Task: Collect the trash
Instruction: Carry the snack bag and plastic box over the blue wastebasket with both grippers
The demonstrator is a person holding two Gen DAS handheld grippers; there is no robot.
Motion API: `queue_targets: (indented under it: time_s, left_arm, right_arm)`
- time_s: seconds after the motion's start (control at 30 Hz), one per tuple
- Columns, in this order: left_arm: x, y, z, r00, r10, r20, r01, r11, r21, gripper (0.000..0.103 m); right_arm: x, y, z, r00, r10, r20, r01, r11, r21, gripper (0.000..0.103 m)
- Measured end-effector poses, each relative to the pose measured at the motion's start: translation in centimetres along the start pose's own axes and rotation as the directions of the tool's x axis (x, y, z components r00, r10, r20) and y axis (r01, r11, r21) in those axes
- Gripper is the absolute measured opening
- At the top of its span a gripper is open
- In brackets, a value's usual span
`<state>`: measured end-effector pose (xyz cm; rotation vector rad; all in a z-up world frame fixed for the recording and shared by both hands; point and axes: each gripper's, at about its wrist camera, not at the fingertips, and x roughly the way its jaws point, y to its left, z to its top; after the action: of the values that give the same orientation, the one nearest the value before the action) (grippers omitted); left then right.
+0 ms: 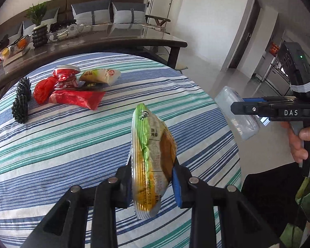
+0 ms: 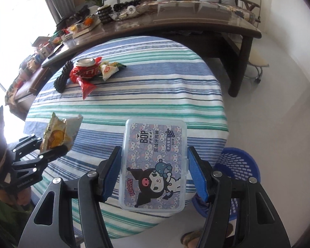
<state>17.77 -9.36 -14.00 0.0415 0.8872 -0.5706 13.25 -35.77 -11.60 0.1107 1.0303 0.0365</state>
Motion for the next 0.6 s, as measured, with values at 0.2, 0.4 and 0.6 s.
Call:
queue_targets:
  time_s: [0.2, 0.4, 0.6]
  left_arm:
    - [2.6, -7.3, 1.9, 0.994, -0.101, -0.036, 0.103, 0.993, 0.052, 0.03]
    - [6.2, -14.0, 3.9, 0.983, -0.165, -0.077, 0.172, 0.981, 0.095, 0.03]
    - [10.7, -19.2, 5.0, 0.976, -0.182, -0.122, 0.197, 0.971, 0.134, 0.03]
  right_arm:
    - [-2.6, -6.6, -1.5, 0.998, -0.063, 0.024, 0.06, 0.992, 0.107, 0.064]
    - [-3.4, -11.9, -3.3, 0.99, -0.138, 0.013, 0.134, 0.976, 0.172, 0.064]
    - [-2.7, -16.9, -5.0, 0.985, -0.171, -0.003, 0.166, 0.952, 0.257, 0.064]
